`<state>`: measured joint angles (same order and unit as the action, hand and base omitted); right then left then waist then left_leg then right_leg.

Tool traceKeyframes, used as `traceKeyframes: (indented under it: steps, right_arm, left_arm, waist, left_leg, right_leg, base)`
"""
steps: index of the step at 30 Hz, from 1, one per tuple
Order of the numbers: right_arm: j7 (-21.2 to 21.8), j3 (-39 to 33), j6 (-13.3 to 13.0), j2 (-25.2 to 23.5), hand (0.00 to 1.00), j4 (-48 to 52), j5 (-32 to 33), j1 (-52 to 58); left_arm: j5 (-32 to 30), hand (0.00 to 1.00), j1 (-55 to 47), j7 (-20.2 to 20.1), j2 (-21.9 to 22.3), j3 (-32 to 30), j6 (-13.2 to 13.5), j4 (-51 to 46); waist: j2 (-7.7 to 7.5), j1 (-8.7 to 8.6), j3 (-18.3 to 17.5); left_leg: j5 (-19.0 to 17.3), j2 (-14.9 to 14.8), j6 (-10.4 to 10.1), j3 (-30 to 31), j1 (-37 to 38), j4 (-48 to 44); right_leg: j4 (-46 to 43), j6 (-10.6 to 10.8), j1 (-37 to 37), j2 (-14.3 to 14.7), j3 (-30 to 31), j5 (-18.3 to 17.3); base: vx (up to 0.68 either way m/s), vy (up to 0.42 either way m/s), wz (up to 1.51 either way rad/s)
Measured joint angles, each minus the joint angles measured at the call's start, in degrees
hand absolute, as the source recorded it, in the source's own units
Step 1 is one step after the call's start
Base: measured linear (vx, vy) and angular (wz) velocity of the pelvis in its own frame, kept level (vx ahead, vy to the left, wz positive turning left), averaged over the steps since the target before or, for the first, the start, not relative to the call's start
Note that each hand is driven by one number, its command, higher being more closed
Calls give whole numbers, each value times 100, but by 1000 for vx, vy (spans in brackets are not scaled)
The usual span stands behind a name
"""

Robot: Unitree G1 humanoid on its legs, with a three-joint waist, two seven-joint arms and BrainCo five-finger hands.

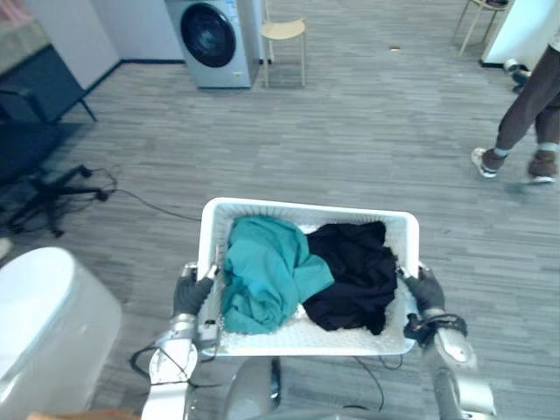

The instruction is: Pick up the laundry basket with both hands and put the clothes into the washing machine.

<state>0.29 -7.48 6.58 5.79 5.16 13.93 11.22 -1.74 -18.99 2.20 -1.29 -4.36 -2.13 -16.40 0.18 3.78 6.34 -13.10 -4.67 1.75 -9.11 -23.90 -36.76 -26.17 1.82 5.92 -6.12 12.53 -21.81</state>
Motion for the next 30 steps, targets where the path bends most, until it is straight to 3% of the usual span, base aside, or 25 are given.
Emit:
traceKeyframes:
  steps: [1, 2, 3, 4, 6, 7, 8, 9, 11, 12, 13, 14, 15, 17, 19, 20, 21, 22, 23, 24, 26, 27, 28, 29, 30]
  right_arm:
    - [11, -57, 2, -120, 100, -9, -123, 14]
    - [20, -89, 2, -251, 100, -97, -214, 12]
    - [51, -103, 1, -292, 100, -190, -268, 8]
    - [110, -94, 5, -360, 100, -347, -330, 1]
    - [120, -56, 19, -358, 100, -401, -399, 59]
    - [117, -53, 15, -368, 100, -350, -398, 70]
    - [118, -90, 14, -362, 100, -206, -397, 91]
    - [117, -111, 9, -350, 100, -118, -394, 118]
    - [115, -194, -11, -352, 100, 14, -373, 166]
    - [114, -259, -11, -347, 100, 44, -373, 198]
    - [110, -263, -13, -321, 100, 87, -373, 256]
    - [109, -268, -26, -246, 100, 69, -368, 317]
    - [103, -270, 17, -161, 100, 62, -382, 221]
    - [104, -269, 22, -149, 100, 66, -381, 232]
    - [102, -186, 59, -140, 100, 137, -379, 294]
    - [100, -171, 60, -138, 100, 141, -377, 295]
    - [70, -156, 62, -77, 100, 190, -375, 291]
    - [-10, -154, 59, -69, 100, 196, -375, 292]
    - [-32, -153, 61, -71, 100, 194, -376, 299]
    - [-41, -131, 61, -71, 100, 195, -376, 301]
    - [-55, -112, 65, -66, 100, 195, -376, 296]
    - [-52, -108, 68, -64, 100, 194, -376, 297]
    - [-49, -98, 88, -57, 100, 181, -376, 296]
    - [-44, -97, 89, -45, 100, 179, -376, 294]
    - [-33, -97, 88, -4, 100, 178, -375, 272]
  left_arm:
    - [-8, 100, 0, 0, -44, 1, -6, 20]
    - [-15, 100, 11, 4, -138, 14, -25, 30]
    - [-36, 100, 11, 3, -198, 12, -59, 32]
    - [-65, 100, 9, 4, -236, 27, -165, 94]
    - [-117, 100, -23, 28, -220, 35, -237, 166]
    - [-120, 100, -20, 30, -230, 33, -235, 118]
    - [-117, 100, 21, 30, -229, 52, -192, 97]
    - [-116, 100, 61, 30, -229, 77, -170, 98]
    - [-117, 100, 218, 29, -239, 179, -143, 125]
    - [-117, 100, 242, 29, -250, 233, -142, 129]
    - [-118, 100, 236, 34, -246, 251, -142, 134]
    - [-119, 100, 232, 39, -215, 310, -143, 238]
    - [-126, 100, 279, 62, -46, 300, -153, 337]
    - [-127, 100, 278, 63, -30, 319, -153, 341]
    - [-129, 100, 208, 59, -7, 248, -152, 346]
    - [-126, 100, 197, 59, -7, 229, -150, 348]
    - [-114, 100, 171, 59, 8, 234, -118, 353]
    - [-107, 100, 157, 59, 11, 236, -91, 353]
    - [-108, 100, 152, 56, 7, 241, -91, 358]
    - [-103, 100, 142, 56, 4, 231, -90, 367]
    - [-67, 100, 149, 51, 10, 212, -85, 385]
    - [-58, 100, 150, 50, 20, 206, -86, 401]
    - [-58, 100, 154, 42, 29, 192, -90, 437]
    - [-57, 100, 160, 42, 39, 191, -90, 450]
    - [-58, 100, 161, 41, 76, 184, -90, 448]
  waist:
    - [-107, -2, 57]
    - [-210, -71, 110]
    - [-253, -159, 118]
    - [-251, -217, 136]
    - [-21, -263, 220]
    - [135, -301, 214]
    - [251, -322, 190]
    - [280, -342, 180]
    - [255, -456, 186]
    - [189, -503, 176]
    - [123, -521, 177]
    - [226, -565, 170]
    - [383, -479, 140]
    - [399, -466, 146]
    - [459, -458, 175]
    - [445, -434, 178]
    - [515, -405, 194]
    - [545, -313, 237]
    - [521, -285, 257]
    - [447, -270, 304]
    - [396, -260, 338]
    - [367, -256, 357]
    - [366, -240, 363]
    - [364, -238, 364]
    - [362, -223, 364]
  left_leg:
    - [-273, 94, 68, -115, 248, -26]
    - [-512, 227, 142, -74, 567, 21]
    - [-615, 312, 197, 2, 764, 90]
    - [-749, 393, 236, 65, 1290, 315]
    - [-766, 366, 246, 133, 2266, 1004]
    - [-756, 289, 230, 169, 2761, 1468]
    - [-740, 194, 202, 212, 3096, 1795]
    - [-739, 156, 200, 267, 3209, 1897]
    - [-737, 18, 194, 391, 3464, 2081]
    - [-767, -77, 54, 362, 3704, 2204]
    - [-797, -129, -181, 360, 3908, 2283]
    - [-856, -313, -338, 427, 4195, 2306]
    - [-539, -545, -667, 434, 4256, 2109]
    - [-205, -637, -765, 440, 4250, 1723]
    - [1692, -1082, -660, 417, 3388, -702]
    - [1835, -1164, -650, 420, 3302, -981]
    - [1801, -1625, -367, 275, 2626, -2479]
    - [1412, -1947, 168, 45, 2070, -3438]
    - [1279, -1996, 328, -23, 1840, -3691]
    - [937, -1936, 417, -142, 1430, -3818]
    - [385, -1552, 258, -267, 767, -3072]
    - [284, -1413, 188, -280, 640, -2671]
    - [152, -1060, -42, -309, 477, -1350]
    - [184, -913, -96, -302, 446, -727]
    - [411, -644, -380, -231, 446, 628]
  right_leg:
    - [-1151, 927, -377, -51, -27, 286]
    - [-2401, 1448, -844, -57, -81, 971]
    - [-2957, 1421, -1033, -60, -202, 1199]
    - [-3887, 1383, -1372, -148, -602, 1166]
    - [-4195, 752, -1699, -283, -1419, 859]
    - [-3950, 354, -2037, -254, -1770, 622]
    - [-3266, 100, -2415, -161, -1940, 467]
    - [-2785, 83, -2559, -117, -1987, 464]
    - [-1037, 6, -2853, -85, -2001, 782]
    - [226, -4, -2877, -65, -2010, 1322]
    - [917, -32, -2793, -54, -2000, 2027]
    - [781, -210, -2630, 84, -2019, 2661]
    - [124, -434, -2767, 276, -2077, 2201]
    - [-248, -509, -2736, 339, -2215, 1867]
    - [-124, -670, -1976, 621, -2351, 1401]
    - [-30, -721, -1891, 632, -2350, 1369]
    - [356, -887, -1382, 846, -2356, 1264]
    - [676, -966, -934, 1007, -2268, 1214]
    - [810, -1013, -741, 1017, -2222, 1183]
    - [1020, -1076, -406, 985, -2125, 1078]
    - [1198, -933, -28, 829, -2026, 882]
    - [1204, -863, 46, 773, -2005, 843]
    - [1246, -761, 283, 574, -1979, 695]
    - [1286, -699, 372, 484, -1969, 646]
    - [1419, -552, 574, 302, -1942, 558]
  base:
    - [607, 208, 9]
    - [592, 179, 25]
    - [610, 115, 42]
    - [617, 60, 30]
    - [621, 46, 12]
    - [611, 0, 6]
    - [604, -27, 14]
    - [599, -90, 42]
    - [623, -171, 69]
    - [646, -237, 67]
    - [676, -254, 68]
    - [917, -330, 15]
    - [775, -278, -8]
    - [610, -253, -30]
    - [642, -225, -29]
    - [432, -90, -23]
    - [420, -100, -33]
    - [531, -122, -36]
    - [520, -86, -33]
    - [476, -33, -18]
    - [496, 47, -12]
    - [563, 175, -12]
    - [480, 183, -10]
    - [604, 263, -11]
    - [421, 210, -10]
